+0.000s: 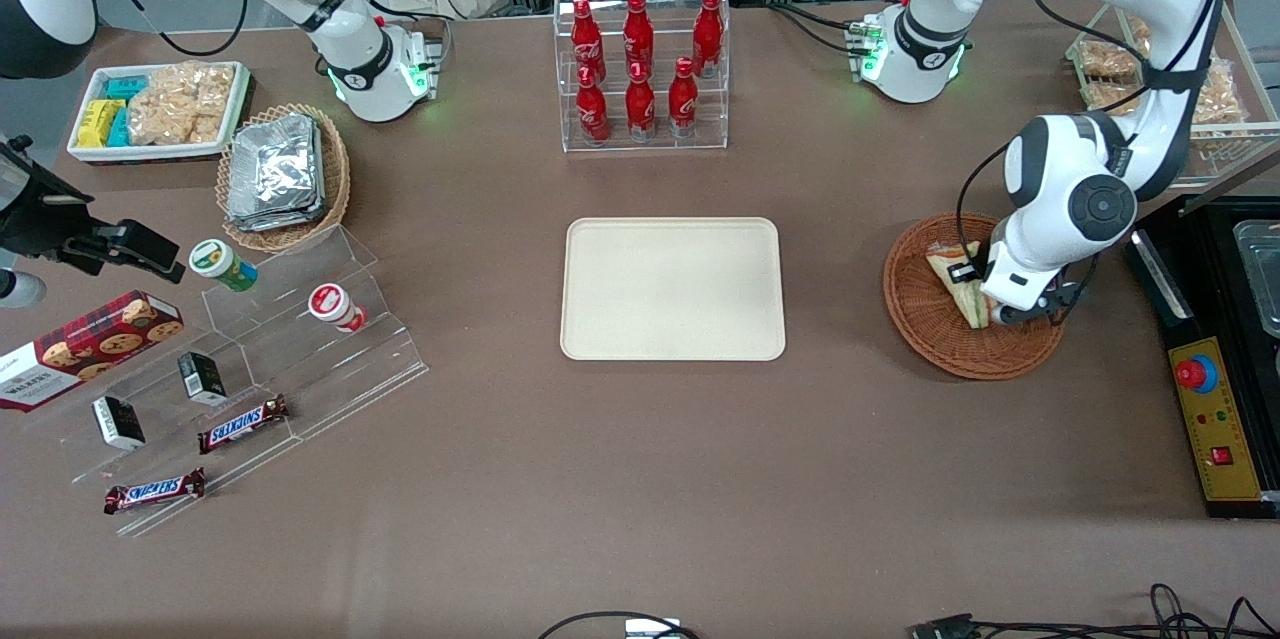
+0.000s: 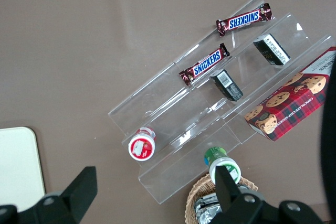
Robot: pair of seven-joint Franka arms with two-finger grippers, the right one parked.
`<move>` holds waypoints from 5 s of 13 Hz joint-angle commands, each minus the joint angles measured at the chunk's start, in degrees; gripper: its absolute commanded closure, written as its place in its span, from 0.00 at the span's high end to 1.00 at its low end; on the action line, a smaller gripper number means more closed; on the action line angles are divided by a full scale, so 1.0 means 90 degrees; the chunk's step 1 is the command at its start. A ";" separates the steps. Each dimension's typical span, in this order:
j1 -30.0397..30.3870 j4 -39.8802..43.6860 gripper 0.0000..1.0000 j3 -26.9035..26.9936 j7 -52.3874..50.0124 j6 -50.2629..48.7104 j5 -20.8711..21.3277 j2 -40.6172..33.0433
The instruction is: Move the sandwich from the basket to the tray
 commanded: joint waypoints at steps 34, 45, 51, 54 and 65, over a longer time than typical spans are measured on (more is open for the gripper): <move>-0.0094 0.2418 0.12 -0.3953 -0.2810 -0.0421 0.1509 0.2344; -0.0163 0.2301 0.65 -0.3963 -0.3007 -0.0196 0.1921 0.2668; -0.0153 0.2291 1.00 -0.3973 -0.3007 -0.0274 0.1911 0.2610; -0.0153 0.2301 1.00 -0.3973 -0.3007 -0.0265 0.1902 0.2610; 0.0003 0.3692 1.00 -0.3711 -0.2802 -0.2465 0.0809 0.0794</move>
